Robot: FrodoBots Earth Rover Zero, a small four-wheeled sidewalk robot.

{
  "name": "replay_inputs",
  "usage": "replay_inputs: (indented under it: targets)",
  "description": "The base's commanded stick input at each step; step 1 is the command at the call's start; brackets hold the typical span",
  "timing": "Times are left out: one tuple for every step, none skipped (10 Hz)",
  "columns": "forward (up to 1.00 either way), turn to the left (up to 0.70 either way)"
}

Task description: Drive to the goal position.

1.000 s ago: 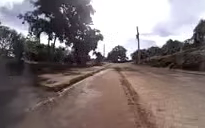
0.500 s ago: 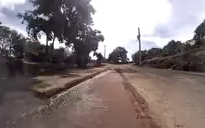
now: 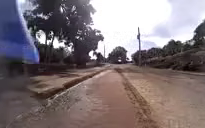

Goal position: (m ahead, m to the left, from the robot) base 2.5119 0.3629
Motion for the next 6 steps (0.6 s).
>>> replay_inputs:
  targets:
    - [0.7, 0.0]
    - [0.7, 0.0]
    - [0.7, 0.0]
    - [0.7, 0.0]
    - [0.7, 0.0]
    - [0.7, 0.0]
